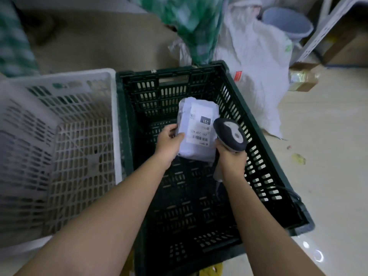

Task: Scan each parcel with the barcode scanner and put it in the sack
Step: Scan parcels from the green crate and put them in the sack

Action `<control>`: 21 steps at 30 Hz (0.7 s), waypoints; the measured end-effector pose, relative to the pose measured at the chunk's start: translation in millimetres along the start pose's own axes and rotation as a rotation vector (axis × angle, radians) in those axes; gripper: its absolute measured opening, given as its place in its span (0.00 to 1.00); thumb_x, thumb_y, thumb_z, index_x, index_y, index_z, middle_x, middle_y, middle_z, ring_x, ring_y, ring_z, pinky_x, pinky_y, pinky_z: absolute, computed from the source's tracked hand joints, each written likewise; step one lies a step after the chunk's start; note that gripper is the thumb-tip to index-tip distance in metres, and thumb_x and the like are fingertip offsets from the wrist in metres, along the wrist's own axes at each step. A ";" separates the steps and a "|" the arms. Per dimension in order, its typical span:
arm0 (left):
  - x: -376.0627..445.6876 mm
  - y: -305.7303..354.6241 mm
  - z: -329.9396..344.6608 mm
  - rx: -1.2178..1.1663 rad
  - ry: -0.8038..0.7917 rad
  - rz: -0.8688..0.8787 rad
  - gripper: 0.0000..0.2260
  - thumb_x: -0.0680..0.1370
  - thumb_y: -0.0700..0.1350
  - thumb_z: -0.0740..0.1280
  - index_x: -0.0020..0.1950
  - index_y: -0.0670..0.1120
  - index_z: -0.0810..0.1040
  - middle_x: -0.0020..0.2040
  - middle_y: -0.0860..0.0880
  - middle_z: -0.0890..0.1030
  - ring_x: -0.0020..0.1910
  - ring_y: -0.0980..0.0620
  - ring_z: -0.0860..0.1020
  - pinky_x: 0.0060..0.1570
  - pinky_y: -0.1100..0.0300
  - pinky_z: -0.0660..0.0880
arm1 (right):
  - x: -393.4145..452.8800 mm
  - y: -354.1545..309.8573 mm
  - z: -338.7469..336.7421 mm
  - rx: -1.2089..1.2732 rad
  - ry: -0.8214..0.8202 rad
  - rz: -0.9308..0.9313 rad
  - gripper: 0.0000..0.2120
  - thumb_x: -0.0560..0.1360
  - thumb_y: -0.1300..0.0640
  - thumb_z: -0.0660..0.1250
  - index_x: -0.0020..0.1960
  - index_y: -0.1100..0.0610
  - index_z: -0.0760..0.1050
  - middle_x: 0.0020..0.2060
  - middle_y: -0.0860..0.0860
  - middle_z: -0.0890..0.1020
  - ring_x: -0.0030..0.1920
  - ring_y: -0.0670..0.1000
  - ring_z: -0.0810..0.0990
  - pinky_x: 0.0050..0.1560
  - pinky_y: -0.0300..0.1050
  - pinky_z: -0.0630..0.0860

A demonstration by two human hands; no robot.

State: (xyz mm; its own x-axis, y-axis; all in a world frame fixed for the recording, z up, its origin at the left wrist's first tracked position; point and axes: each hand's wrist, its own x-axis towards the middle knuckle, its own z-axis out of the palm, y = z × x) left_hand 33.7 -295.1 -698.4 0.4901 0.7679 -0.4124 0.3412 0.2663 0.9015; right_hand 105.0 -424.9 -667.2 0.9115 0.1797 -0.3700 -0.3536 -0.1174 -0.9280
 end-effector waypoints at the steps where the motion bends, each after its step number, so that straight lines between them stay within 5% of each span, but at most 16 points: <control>1: -11.2 14.4 -9.2 -0.008 0.007 0.032 0.17 0.79 0.40 0.64 0.68 0.45 0.72 0.58 0.50 0.76 0.53 0.52 0.75 0.51 0.60 0.73 | -12.7 -16.8 -0.8 0.042 0.001 -0.006 0.17 0.74 0.67 0.69 0.62 0.66 0.74 0.54 0.61 0.80 0.43 0.59 0.80 0.27 0.32 0.73; 4: -48.7 51.7 -42.5 0.069 0.005 0.156 0.16 0.80 0.42 0.63 0.69 0.46 0.72 0.59 0.51 0.76 0.54 0.54 0.75 0.45 0.65 0.71 | -40.2 -53.1 -4.2 0.106 -0.026 -0.093 0.19 0.74 0.65 0.71 0.63 0.63 0.73 0.57 0.56 0.80 0.39 0.46 0.79 0.28 0.22 0.69; 6: -70.9 67.1 -66.2 0.158 -0.030 0.212 0.16 0.80 0.43 0.63 0.68 0.47 0.74 0.59 0.51 0.77 0.55 0.53 0.76 0.50 0.61 0.74 | -59.3 -71.2 -4.6 0.032 -0.063 -0.142 0.17 0.73 0.61 0.72 0.60 0.62 0.76 0.54 0.54 0.81 0.45 0.47 0.79 0.32 0.22 0.71; 9: -102.8 80.7 -100.2 0.293 -0.116 0.240 0.13 0.78 0.44 0.67 0.62 0.50 0.78 0.59 0.51 0.79 0.58 0.51 0.77 0.60 0.53 0.75 | -92.0 -88.1 -4.6 -0.105 -0.185 -0.156 0.07 0.73 0.61 0.72 0.49 0.59 0.78 0.47 0.57 0.84 0.40 0.48 0.81 0.31 0.28 0.74; 13: -140.0 86.2 -134.7 0.440 -0.231 0.244 0.10 0.79 0.43 0.66 0.60 0.49 0.79 0.53 0.54 0.79 0.55 0.52 0.77 0.59 0.53 0.74 | -132.1 -85.1 -3.2 -0.182 -0.337 -0.101 0.12 0.74 0.63 0.71 0.54 0.55 0.73 0.44 0.47 0.78 0.42 0.44 0.75 0.32 0.30 0.72; 16: -157.2 78.8 -153.1 0.520 -0.289 0.230 0.08 0.79 0.44 0.66 0.57 0.52 0.80 0.52 0.55 0.79 0.55 0.52 0.77 0.59 0.52 0.73 | -144.0 -71.0 -3.7 -0.254 -0.459 -0.033 0.15 0.73 0.62 0.72 0.57 0.56 0.74 0.51 0.49 0.79 0.45 0.45 0.76 0.39 0.29 0.74; 21: -159.9 61.3 -177.1 0.396 -0.255 0.193 0.09 0.76 0.46 0.71 0.55 0.54 0.79 0.54 0.55 0.79 0.59 0.53 0.76 0.61 0.56 0.70 | -149.5 -62.3 -6.7 -0.290 -0.496 -0.014 0.15 0.71 0.68 0.71 0.53 0.56 0.73 0.43 0.47 0.79 0.39 0.40 0.76 0.29 0.24 0.71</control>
State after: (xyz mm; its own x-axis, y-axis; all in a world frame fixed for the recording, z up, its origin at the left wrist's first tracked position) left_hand -165.9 -298.4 -553.9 0.7375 0.6014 -0.3072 0.4792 -0.1455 0.8656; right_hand -7.8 -451.0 -553.8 0.6830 0.6118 -0.3990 -0.2065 -0.3622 -0.9089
